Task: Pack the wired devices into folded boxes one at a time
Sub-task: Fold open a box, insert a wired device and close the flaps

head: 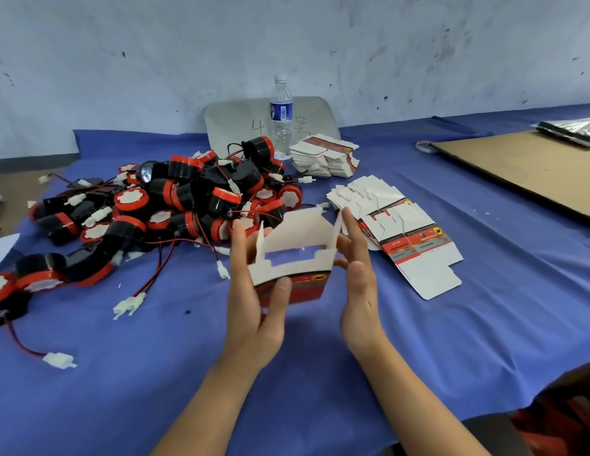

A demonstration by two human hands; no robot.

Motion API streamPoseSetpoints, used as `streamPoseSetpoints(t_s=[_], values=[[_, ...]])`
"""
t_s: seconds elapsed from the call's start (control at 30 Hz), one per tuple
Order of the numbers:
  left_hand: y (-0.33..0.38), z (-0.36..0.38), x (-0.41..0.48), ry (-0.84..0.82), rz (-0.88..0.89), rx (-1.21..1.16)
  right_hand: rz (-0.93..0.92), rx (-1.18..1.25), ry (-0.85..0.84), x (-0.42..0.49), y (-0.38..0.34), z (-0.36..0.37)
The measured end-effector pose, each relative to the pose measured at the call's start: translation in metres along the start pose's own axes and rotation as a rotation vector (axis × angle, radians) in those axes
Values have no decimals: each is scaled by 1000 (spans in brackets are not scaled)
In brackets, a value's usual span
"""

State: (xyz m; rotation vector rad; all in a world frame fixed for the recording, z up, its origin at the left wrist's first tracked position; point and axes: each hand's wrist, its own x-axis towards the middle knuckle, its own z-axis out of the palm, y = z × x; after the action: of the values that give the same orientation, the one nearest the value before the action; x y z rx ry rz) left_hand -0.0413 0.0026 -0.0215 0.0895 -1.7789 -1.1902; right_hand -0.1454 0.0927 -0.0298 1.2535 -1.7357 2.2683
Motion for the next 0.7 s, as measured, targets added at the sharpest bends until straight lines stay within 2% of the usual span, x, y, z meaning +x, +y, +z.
streamPoseSetpoints(t_s=[0.1,0.2,0.4,0.53,0.7], values=[[-7,7,0,-49,94,214,-30,35,-4,1,0,-1],[-13,8,2,-33,28,270,-30,-25,-3,0,4,-2],[-19,5,0,12,-125,163,21,-99,4,0,7,0],[-16,6,-1,-8,-176,34,30,-58,-22,0,3,0],[-10,7,-1,-33,-206,0,37,11,-50,0,-4,1]])
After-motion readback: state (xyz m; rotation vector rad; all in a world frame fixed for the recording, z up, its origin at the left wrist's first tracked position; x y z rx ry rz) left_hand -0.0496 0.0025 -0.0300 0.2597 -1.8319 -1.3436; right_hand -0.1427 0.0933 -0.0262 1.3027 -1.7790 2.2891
